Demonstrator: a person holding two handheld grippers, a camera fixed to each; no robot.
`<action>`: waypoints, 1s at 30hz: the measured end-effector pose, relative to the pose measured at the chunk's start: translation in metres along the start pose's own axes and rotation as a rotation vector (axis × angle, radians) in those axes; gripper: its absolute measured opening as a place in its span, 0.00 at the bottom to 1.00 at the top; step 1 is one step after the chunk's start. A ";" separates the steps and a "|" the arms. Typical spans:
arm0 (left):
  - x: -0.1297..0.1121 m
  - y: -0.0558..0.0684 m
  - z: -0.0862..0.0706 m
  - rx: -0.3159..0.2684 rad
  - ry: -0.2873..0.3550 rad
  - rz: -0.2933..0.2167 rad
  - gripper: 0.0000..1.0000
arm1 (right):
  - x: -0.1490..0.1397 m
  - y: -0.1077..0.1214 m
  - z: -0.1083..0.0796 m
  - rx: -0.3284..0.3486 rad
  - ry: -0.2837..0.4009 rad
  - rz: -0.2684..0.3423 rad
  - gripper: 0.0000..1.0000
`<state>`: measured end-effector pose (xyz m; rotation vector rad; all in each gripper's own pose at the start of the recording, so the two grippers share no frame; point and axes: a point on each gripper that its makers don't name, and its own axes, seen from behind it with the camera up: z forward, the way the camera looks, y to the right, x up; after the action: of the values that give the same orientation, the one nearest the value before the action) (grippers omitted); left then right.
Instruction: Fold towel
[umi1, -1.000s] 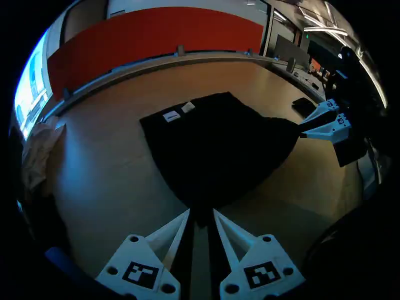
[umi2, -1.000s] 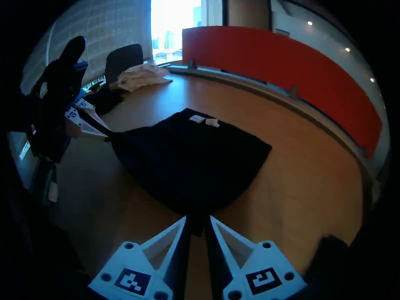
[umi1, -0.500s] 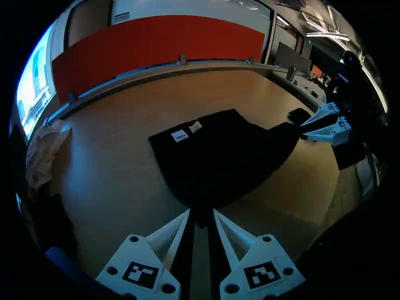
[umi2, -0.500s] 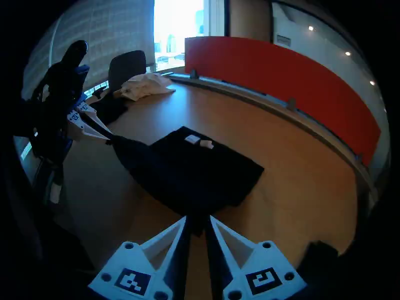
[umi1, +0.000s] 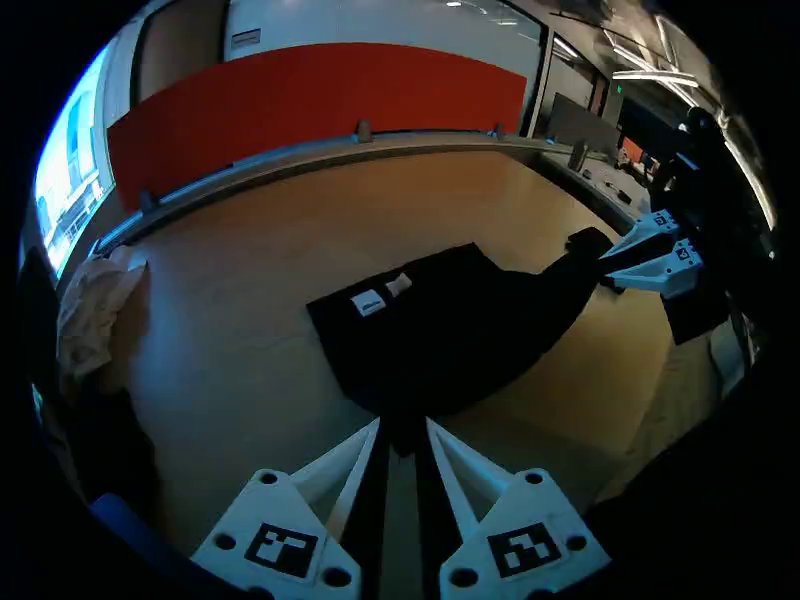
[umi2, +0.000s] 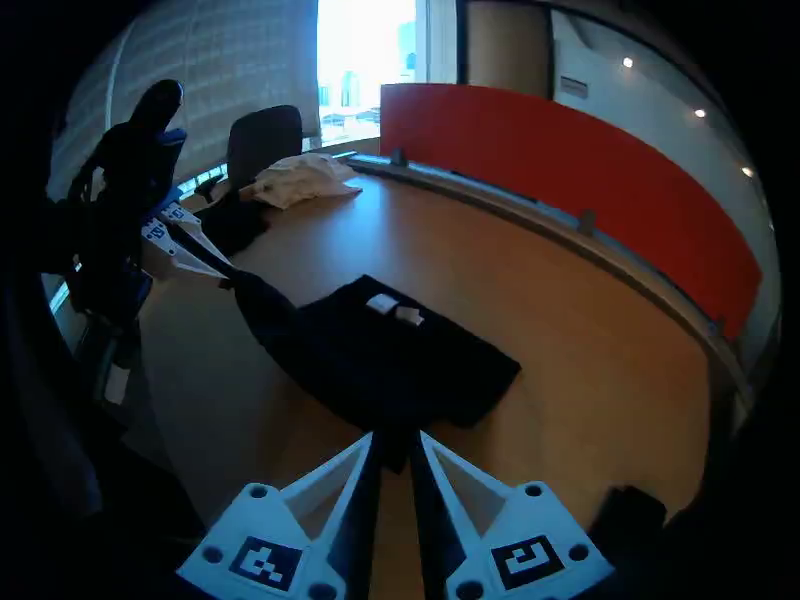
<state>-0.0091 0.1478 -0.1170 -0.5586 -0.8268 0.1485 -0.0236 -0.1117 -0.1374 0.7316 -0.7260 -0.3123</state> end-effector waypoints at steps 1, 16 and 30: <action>0.001 0.000 -0.002 -0.001 0.001 0.000 0.16 | 0.000 -0.001 -0.001 0.001 -0.001 0.000 0.19; -0.007 0.007 -0.016 -0.015 -0.014 -0.017 0.16 | -0.004 -0.012 -0.014 0.019 -0.018 0.007 0.19; 0.002 -0.001 -0.004 -0.002 0.002 -0.026 0.16 | -0.001 0.001 -0.003 -0.001 -0.019 0.002 0.19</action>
<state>-0.0054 0.1462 -0.1174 -0.5499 -0.8321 0.1230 -0.0219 -0.1089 -0.1385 0.7276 -0.7449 -0.3180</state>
